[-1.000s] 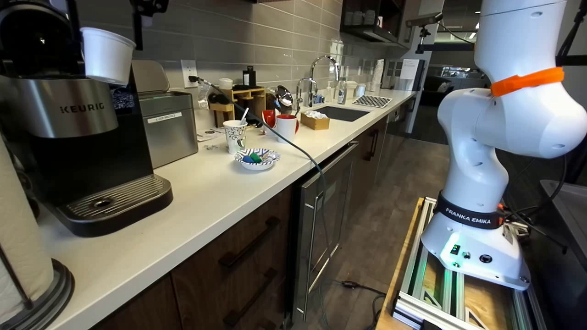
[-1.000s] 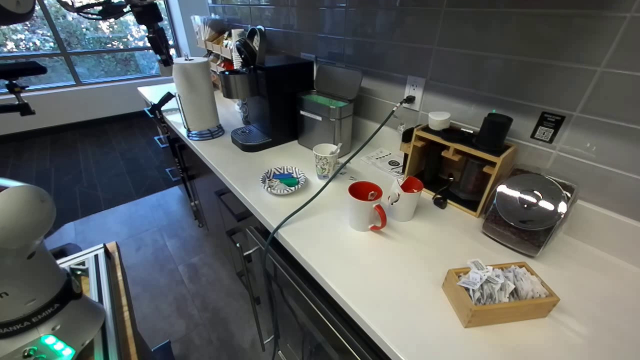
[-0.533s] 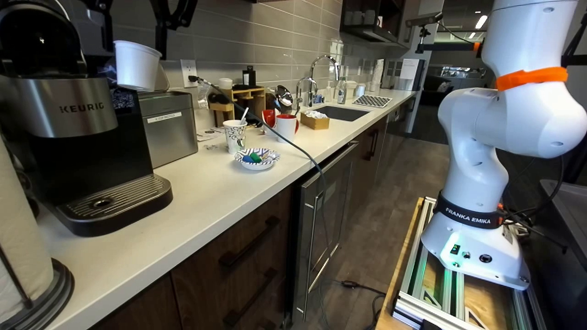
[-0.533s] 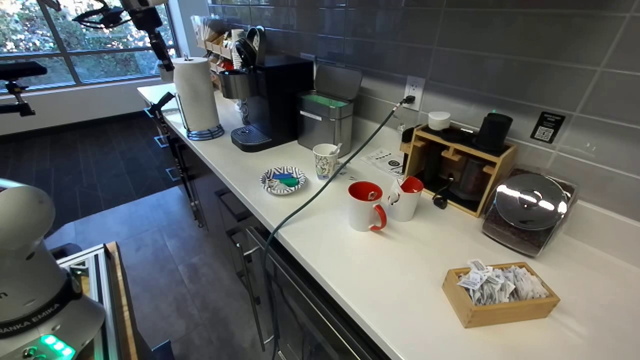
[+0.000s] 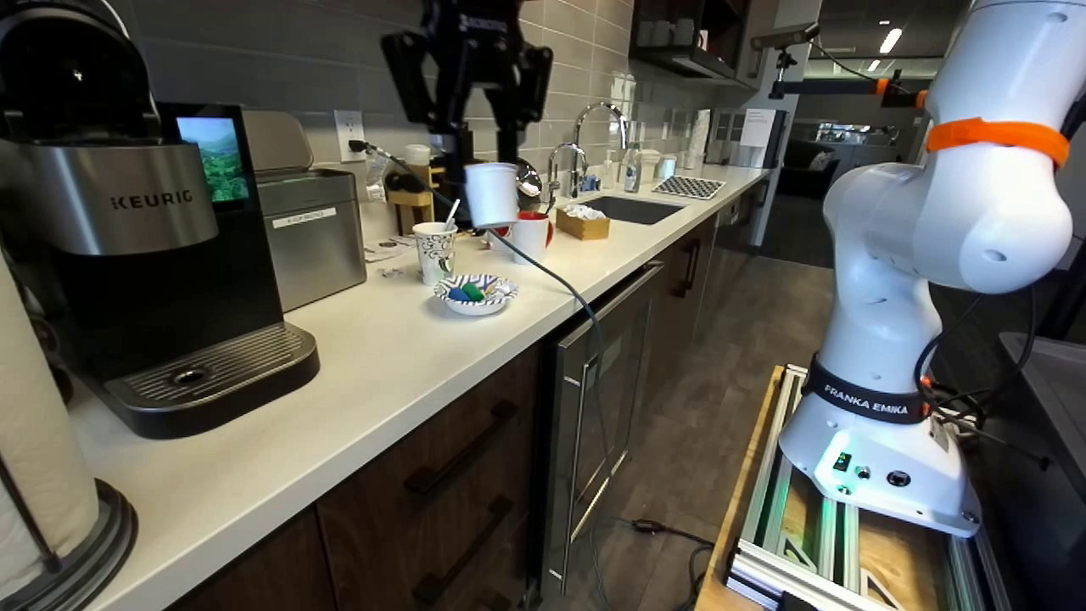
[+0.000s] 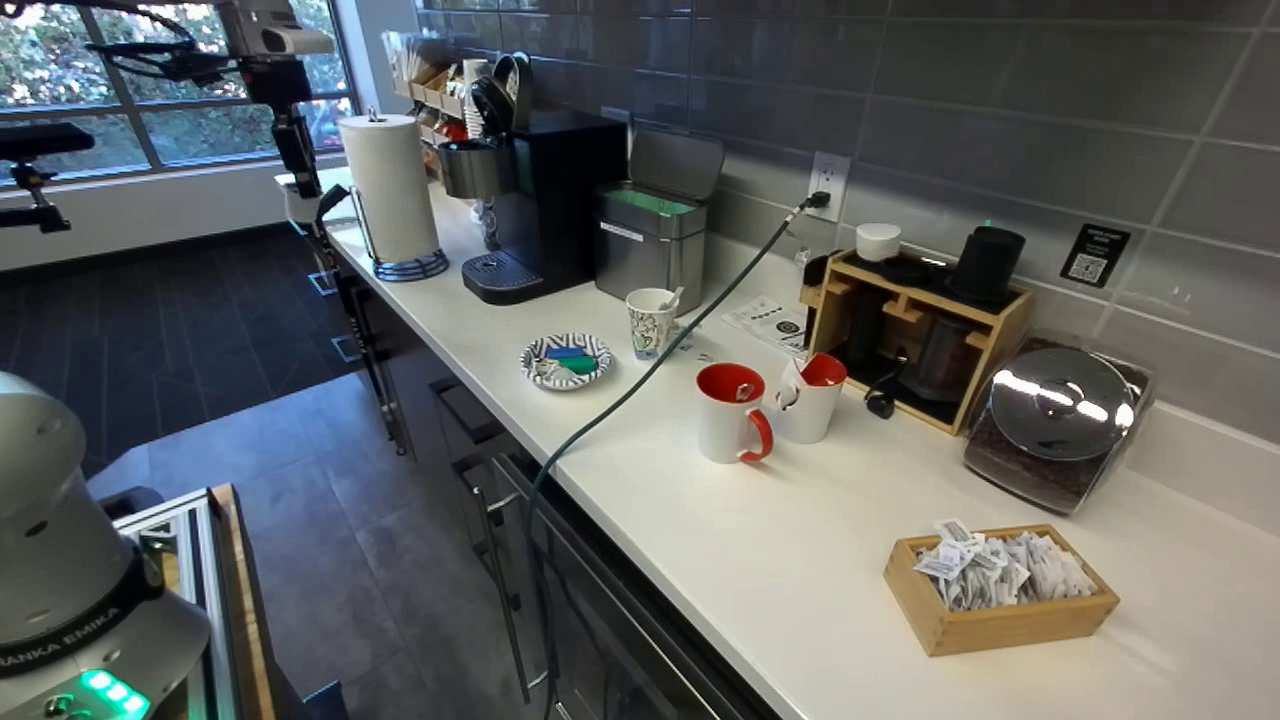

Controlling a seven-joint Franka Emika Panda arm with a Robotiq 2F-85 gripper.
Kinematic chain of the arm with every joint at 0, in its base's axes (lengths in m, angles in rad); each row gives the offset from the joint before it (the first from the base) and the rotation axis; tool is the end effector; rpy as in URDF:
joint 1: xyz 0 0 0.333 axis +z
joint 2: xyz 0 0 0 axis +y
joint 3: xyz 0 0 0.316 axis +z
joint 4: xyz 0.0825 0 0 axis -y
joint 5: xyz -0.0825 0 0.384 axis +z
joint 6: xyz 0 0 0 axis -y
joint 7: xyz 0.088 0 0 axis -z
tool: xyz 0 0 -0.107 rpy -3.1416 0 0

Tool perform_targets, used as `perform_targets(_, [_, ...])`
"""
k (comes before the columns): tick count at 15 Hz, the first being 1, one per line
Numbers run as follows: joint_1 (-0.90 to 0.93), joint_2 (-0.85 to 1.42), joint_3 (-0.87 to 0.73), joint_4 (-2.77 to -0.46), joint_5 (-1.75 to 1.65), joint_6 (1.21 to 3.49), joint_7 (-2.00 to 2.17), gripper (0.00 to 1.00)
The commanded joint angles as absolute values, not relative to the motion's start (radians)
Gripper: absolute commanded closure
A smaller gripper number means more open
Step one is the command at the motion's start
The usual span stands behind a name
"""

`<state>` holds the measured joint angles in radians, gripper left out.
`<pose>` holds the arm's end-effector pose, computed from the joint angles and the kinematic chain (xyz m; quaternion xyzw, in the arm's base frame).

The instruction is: Pick up the small cup from the coffee marker and put it on the counter

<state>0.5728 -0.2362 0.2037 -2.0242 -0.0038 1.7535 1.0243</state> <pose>0.3406 0.3444 0.5449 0.9915 -0.1263 0.0077 0.0313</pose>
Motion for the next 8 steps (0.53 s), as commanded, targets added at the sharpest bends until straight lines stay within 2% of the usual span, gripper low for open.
perform_targets(1, [0.423, -0.357, 0.243, -2.152, 0.038, 1.629, 0.969, 0.72])
perform_targets(2, [0.392, -0.379, 0.244, -2.171, 0.042, 1.632, 0.966, 0.72])
perform_targets(3, [0.384, -0.319, 0.285, -2.109, 0.024, 1.643, 0.974, 0.47])
perform_targets(8, [0.34, -0.361, 0.285, -2.149, 0.033, 1.639, 0.956, 0.47])
